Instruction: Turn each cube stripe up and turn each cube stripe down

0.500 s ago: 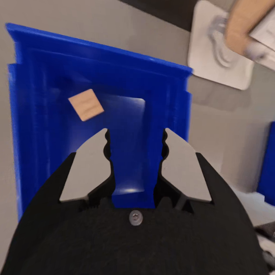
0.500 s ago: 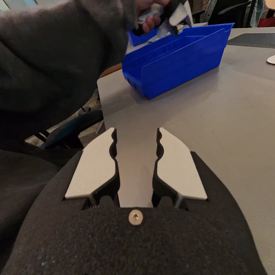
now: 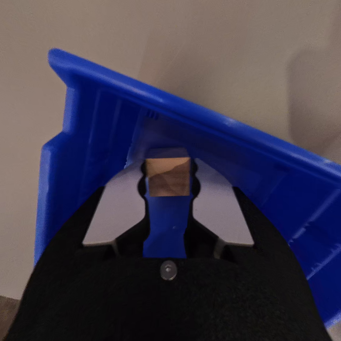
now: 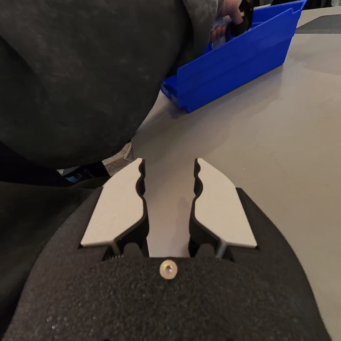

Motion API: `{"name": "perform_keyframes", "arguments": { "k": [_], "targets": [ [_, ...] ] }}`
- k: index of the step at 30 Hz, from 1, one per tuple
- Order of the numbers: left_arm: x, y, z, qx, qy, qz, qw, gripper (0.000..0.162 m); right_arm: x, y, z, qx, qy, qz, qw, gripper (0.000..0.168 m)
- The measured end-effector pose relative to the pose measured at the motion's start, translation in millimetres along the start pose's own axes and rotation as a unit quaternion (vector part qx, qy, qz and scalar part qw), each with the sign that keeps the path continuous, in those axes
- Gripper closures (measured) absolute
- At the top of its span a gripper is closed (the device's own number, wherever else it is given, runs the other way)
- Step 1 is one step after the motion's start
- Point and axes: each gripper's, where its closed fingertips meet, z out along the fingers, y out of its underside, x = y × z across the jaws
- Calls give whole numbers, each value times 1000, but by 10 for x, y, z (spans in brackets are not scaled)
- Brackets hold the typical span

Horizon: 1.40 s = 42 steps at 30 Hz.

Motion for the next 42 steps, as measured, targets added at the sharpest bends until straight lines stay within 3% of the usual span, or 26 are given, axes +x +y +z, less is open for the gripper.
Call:
{"name": "perform_keyframes", "arguments": {
  "k": [7,12,16,20,26,30,34,39,42],
  "targets": [
    [52,56,-73,-20,17,94,995,118,9,5,-14,-1,-8,9,1000,119],
    [348,147,-533,33,155,136,978,118,99,-3,-53,5,12,4,1000,120],
    [642,520,-1090,84,276,174,942,119,320,-10,-113,12,48,8,999,120],
    [1169,1199,-1628,99,443,208,866,119,562,4,-171,15,73,45,996,121],
    [1992,2196,-2190,53,672,221,705,119,703,-296,-227,50,74,96,991,121],
    [2274,2452,-2521,-3,792,159,589,119,581,-683,-146,69,-3,164,984,120],
    [2357,2522,-2640,-33,831,129,541,119,487,-1180,-44,115,-109,242,957,112],
    [2380,2585,-2554,-38,825,128,549,119,448,-1478,17,162,-202,321,911,100],
    [2451,2615,-2409,-3,792,160,589,119,458,-1420,88,157,-195,329,911,98]
  ]
}}
